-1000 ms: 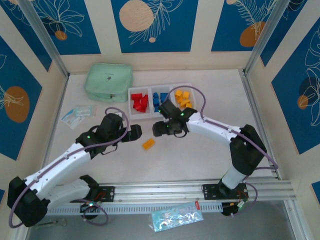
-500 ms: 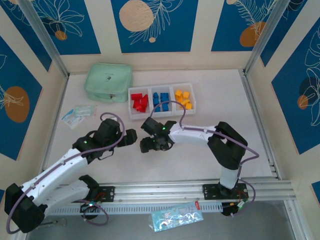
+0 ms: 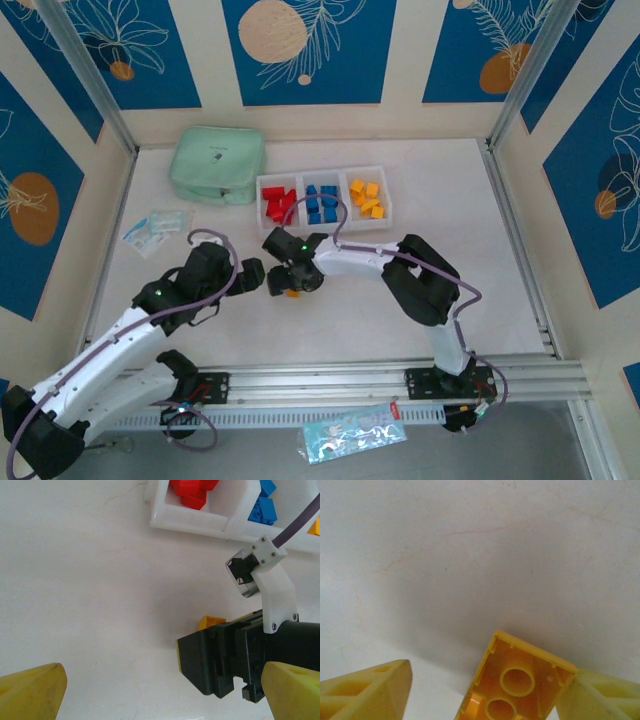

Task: Sort the legos into containers by color
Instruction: Pick up the lego from the center of the table.

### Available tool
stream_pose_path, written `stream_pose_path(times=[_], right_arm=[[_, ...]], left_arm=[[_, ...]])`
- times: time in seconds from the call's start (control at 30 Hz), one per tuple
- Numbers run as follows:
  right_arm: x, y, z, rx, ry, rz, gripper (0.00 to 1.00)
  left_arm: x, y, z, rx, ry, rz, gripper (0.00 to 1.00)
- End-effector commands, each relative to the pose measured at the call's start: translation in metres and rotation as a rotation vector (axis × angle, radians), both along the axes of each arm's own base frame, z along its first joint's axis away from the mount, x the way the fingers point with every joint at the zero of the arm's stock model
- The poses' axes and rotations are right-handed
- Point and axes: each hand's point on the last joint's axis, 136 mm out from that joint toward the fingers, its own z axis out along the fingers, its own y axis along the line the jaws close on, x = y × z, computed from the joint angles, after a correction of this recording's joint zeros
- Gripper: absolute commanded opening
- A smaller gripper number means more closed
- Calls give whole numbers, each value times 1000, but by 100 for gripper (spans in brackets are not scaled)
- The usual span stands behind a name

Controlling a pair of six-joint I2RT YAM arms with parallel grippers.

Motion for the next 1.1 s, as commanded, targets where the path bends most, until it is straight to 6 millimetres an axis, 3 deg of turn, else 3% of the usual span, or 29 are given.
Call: stream_pose_path(times=[0.0, 0.33, 0.63, 0.87, 1.07], right_arm=[[8, 9, -7, -23, -52, 32, 69], [-4, -10, -10, -105, -66, 45, 50], [-4, -10, -1, -87, -79, 61, 31], [6, -21, 32, -26, -119, 44, 25], [28, -55, 66, 14, -173, -18, 25]], left_arm=[[-2, 12, -5, 31, 6, 38, 99], [1, 10, -6, 19, 7, 39, 99], [1, 8, -6, 15, 18, 31, 99], [3, 1, -2, -12, 6, 7, 99], [13, -17, 13, -40, -10, -57, 99]])
